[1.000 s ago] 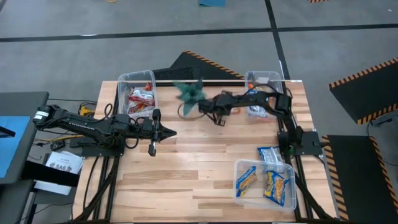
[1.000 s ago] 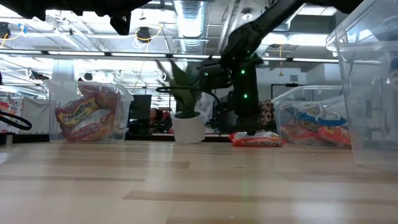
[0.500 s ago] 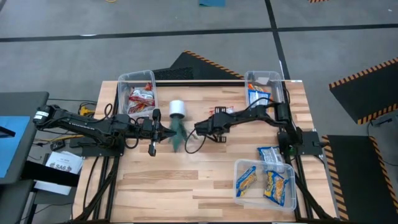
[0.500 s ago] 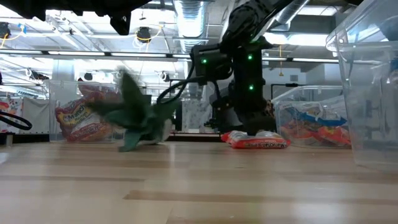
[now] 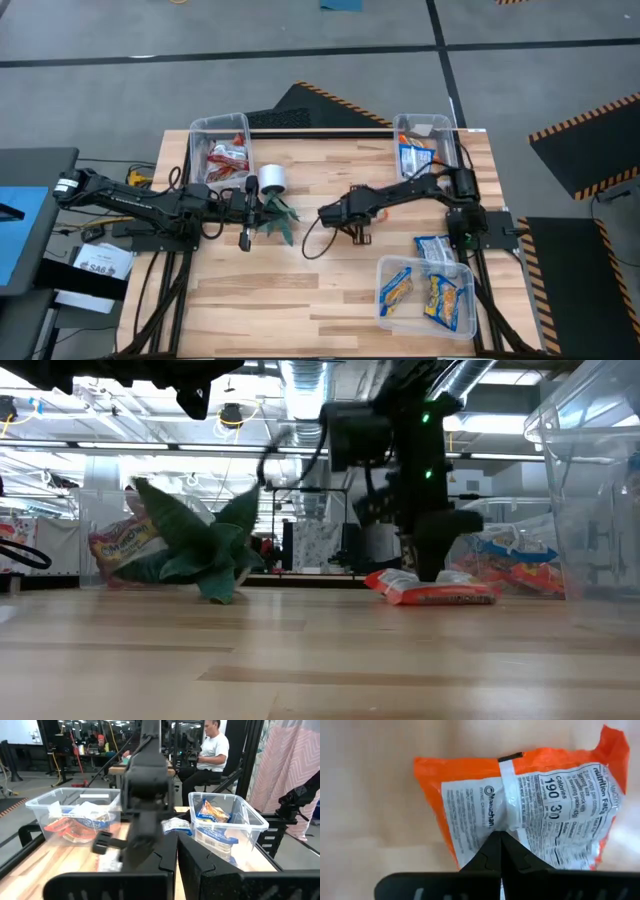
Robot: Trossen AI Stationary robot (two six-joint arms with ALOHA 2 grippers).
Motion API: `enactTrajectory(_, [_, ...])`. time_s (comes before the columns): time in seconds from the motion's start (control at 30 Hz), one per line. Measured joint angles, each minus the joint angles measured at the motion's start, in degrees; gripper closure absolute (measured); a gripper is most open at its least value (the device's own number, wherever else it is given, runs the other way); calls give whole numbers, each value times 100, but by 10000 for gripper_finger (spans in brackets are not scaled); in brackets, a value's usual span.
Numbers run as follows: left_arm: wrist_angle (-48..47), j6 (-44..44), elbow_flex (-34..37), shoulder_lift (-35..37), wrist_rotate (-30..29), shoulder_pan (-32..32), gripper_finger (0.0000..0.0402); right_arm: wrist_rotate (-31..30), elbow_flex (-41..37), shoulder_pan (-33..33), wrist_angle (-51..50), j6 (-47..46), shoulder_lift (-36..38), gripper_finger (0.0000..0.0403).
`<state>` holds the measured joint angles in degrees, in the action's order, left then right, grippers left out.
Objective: Sort Maruchan noodles
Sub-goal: Move the orange noodle pack from the top to the center of the table
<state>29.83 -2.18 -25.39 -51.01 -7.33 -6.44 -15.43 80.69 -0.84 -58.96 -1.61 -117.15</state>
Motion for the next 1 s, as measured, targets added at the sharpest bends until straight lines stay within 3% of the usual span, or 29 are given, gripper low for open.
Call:
enactTrajectory(0.23, [3,-2,0,-2,-55,0,401,1182,-328,-454,800,61,686,391])
enactTrajectory(0.53, [4,-2,0,-2,-87,0,401,1248,-317,-780,1123,-554,1353,349])
enactTrajectory(0.67, [9,11,0,-2,-95,-1,401,1381,-317,-777,1142,-562,1316,302])
enactTrajectory(1.0, [30,16,0,-2,-105,0,401,1153,-304,-574,1627,108,766,132])
